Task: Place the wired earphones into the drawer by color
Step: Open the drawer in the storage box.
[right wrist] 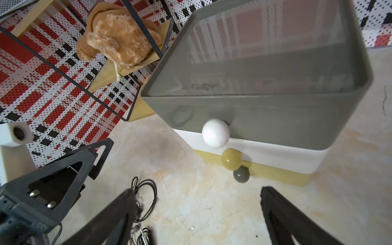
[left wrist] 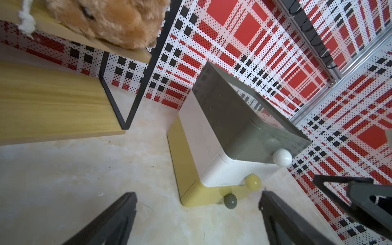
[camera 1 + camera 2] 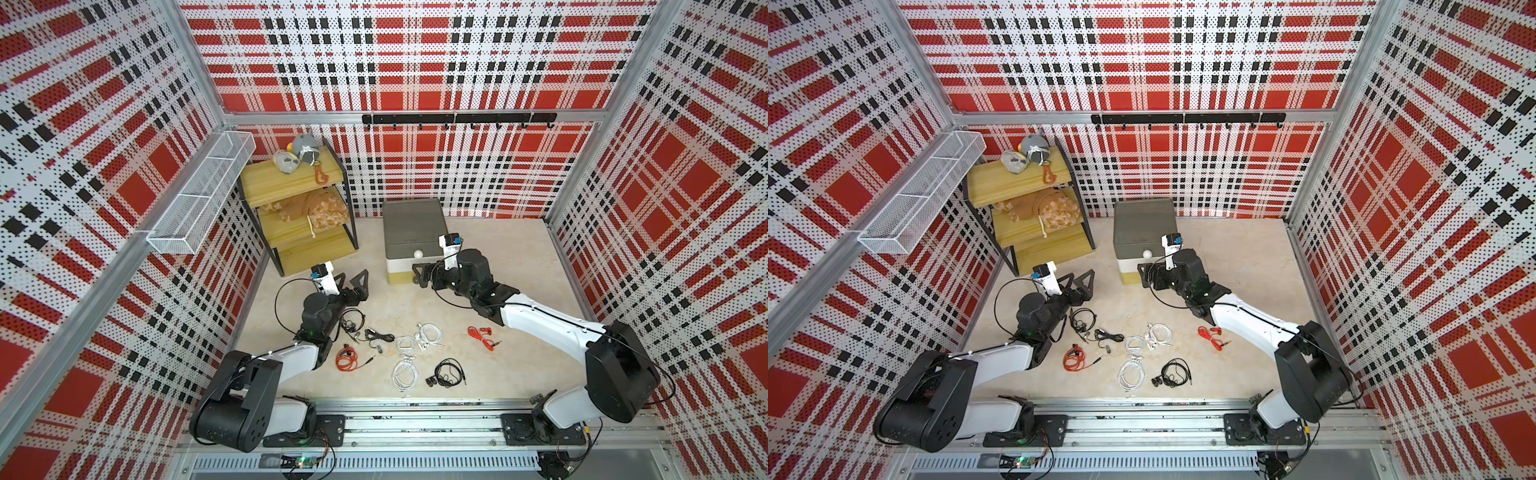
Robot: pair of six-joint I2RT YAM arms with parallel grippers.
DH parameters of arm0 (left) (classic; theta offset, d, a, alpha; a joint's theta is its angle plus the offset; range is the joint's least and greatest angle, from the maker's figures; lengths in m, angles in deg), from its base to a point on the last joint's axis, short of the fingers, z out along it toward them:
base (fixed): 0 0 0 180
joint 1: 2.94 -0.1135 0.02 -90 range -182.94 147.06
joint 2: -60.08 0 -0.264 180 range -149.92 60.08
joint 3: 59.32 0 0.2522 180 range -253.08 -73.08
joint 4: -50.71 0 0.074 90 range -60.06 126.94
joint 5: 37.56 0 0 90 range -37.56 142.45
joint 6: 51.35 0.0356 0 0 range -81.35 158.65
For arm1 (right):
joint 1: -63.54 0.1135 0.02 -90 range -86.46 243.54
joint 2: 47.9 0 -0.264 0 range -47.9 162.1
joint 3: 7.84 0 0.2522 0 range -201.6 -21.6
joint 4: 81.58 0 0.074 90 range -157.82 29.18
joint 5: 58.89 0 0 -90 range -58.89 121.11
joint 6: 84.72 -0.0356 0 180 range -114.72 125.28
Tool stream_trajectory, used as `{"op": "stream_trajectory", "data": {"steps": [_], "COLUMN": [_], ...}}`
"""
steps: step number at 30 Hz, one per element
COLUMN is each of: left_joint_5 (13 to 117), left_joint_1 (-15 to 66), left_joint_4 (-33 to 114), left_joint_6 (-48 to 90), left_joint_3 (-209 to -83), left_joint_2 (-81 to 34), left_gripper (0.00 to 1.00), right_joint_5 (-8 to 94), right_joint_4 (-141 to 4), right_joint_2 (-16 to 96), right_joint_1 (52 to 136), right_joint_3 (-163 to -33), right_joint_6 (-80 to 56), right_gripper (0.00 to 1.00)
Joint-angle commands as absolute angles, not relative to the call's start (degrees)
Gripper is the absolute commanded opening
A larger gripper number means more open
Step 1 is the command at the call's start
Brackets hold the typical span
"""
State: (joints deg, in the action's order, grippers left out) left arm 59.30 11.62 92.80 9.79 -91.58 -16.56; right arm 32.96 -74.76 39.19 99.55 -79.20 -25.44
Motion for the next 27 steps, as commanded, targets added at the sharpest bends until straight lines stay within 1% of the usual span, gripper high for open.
{"op": "stream_trajectory", "data": {"steps": [1, 6, 12, 17, 23, 27], "left_joint_5": [61.18, 62.4, 62.56, 62.61, 62.38, 62.44], "left_joint_1": [12.99, 13.31, 13.75, 13.76, 13.76, 13.9], "left_joint_4": [95.78, 95.94, 95.95, 95.98, 96.0, 96.01], "left_joint_6": [11.07, 10.69, 10.96, 10.86, 10.96, 10.87], "left_joint_3": [-91.49, -92.13, -92.31, -92.32, -92.3, -92.37], "left_joint_2": [-18.02, -19.03, -18.93, -18.85, -18.93, -19.21], "left_gripper": [0.97, 0.97, 0.97, 0.97, 0.97, 0.97], "right_joint_5": [29.71, 27.53, 28.76, 26.05, 23.15, 21.86], "right_joint_4": [-71.96, -69.83, -68.68, -66.32, -65.33, -64.3], "right_joint_2": [40.33, 41.66, 44.82, 47.48, 49.47, 50.78], "right_joint_1": [99.8, 100.02, 100.43, 101.41, 101.92, 101.93], "right_joint_3": [-81.94, -84.04, -87.64, -90.73, -93.03, -94.71], "right_joint_6": [-31.83, -35.66, -37.03, -36.68, -37.35, -37.61], "right_gripper": [0.95, 0.95, 0.9, 0.87, 0.78, 0.68]}}
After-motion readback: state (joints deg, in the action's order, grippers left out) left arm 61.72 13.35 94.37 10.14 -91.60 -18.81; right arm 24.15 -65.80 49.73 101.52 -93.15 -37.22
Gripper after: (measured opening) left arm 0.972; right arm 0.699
